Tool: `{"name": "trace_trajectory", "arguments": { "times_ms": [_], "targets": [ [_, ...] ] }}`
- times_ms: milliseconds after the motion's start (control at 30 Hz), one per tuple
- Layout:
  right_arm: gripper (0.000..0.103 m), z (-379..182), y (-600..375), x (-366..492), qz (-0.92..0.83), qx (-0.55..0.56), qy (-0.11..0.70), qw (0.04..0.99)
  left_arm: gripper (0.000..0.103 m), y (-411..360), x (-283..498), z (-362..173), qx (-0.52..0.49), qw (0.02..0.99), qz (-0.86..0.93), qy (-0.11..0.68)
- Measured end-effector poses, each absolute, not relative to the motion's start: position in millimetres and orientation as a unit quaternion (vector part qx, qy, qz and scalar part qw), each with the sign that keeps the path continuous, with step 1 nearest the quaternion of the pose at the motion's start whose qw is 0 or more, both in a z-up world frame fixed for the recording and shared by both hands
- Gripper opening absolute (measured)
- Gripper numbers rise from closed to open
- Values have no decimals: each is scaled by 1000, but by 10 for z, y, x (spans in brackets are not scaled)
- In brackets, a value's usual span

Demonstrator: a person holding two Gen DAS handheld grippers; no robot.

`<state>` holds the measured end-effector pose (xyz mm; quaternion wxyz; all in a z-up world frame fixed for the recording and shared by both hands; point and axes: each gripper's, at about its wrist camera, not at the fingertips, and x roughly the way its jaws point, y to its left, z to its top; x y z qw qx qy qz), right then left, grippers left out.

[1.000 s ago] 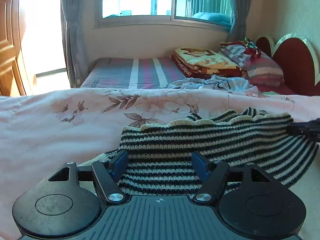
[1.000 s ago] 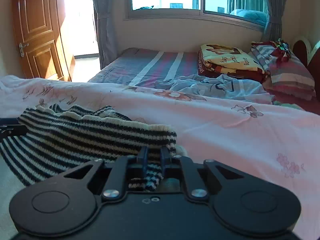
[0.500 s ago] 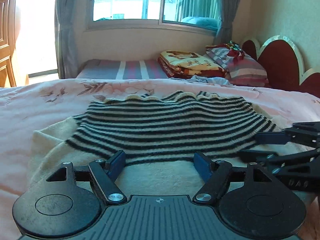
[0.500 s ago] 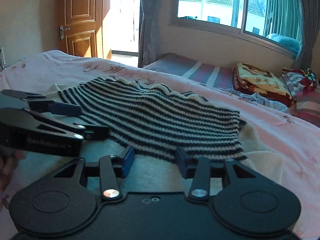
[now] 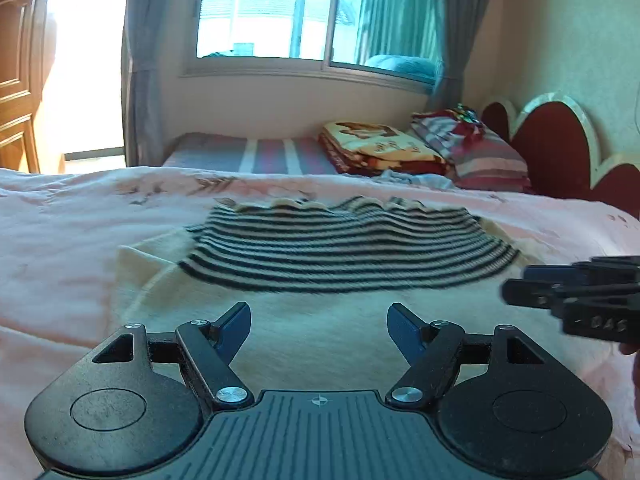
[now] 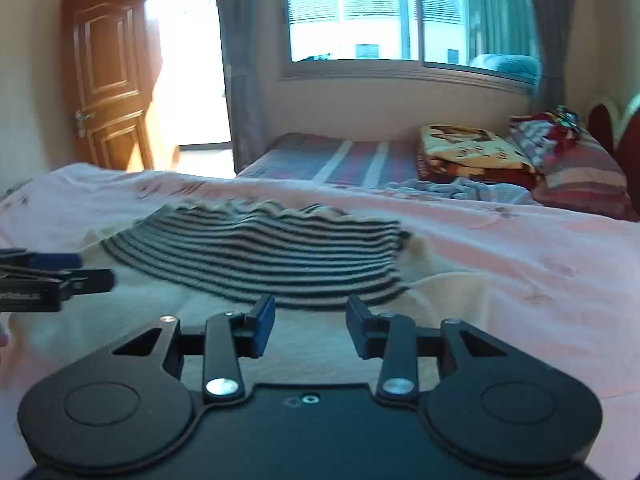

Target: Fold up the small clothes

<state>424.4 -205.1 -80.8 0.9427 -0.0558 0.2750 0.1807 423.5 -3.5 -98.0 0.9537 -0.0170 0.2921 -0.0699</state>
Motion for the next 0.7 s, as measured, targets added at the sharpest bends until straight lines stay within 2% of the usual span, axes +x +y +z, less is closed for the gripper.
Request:
{"name": "trace_trajectory", "arguments": {
  "times_ms": [100,133,167,200,433,700],
  "targets": [
    [37,-950,-1791,4224,205,-87,299,928,75,-236,4193,-1116,-2,952,-61,301],
    [34,-998,-1761,4212,196,-98,298,929,76,-259,4177,-1138,8,952,-60,299],
    [35,-1020,-1770,4195,198,-103,293,930,81,-251,4170,-1144,12,953,-59,298],
    [36,-1017,-1787,4178,199,-107,292,929,81,-214,4151,-1131,8,952,-56,301],
    [38,-1001,-2577,4127,108,-104,298,943,81,503,3922,-1159,-48,950,-42,305],
    [38,-729,-2308,3918,149,-64,278,947,81,102,3866,-1018,-50,952,-51,299]
  ]
}}
